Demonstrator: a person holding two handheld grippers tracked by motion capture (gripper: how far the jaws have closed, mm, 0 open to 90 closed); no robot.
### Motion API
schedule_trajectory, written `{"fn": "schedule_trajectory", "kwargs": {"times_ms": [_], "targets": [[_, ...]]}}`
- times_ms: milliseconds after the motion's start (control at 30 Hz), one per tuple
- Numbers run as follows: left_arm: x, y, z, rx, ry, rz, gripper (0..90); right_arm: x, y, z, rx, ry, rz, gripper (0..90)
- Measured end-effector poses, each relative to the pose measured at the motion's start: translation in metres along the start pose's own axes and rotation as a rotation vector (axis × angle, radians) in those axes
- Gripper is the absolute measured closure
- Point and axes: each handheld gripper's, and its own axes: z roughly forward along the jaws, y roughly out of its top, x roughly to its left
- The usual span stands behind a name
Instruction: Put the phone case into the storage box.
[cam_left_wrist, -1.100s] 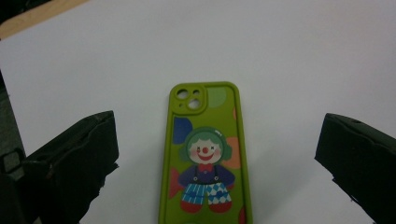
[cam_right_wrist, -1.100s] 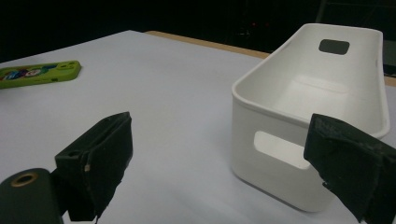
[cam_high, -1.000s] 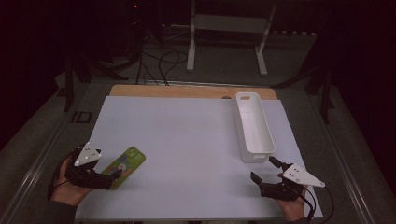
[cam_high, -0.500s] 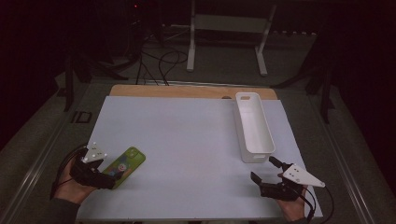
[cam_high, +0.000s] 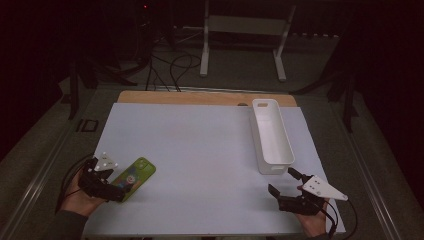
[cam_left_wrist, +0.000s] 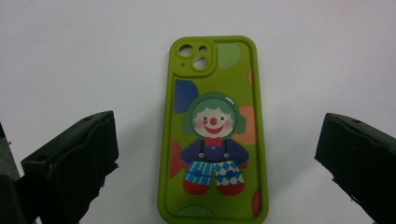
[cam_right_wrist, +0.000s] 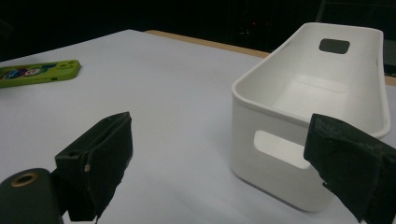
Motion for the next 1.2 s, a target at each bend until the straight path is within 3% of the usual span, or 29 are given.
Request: {"fn": "schedule_trajectory", "kwargs": {"times_ms": [600,1200], "targets": [[0.003,0.001,0.010,0.056,-0.002,-0.006,0.0,0.000,0.000,0.000,0.002,0.000,-0.001,7.9],[0.004,-0.001,0.017,0.079,-0.003,-0.008,0.0,0.000,0.000,0.000,0.002,-0.001,0.000,7.9]]}}
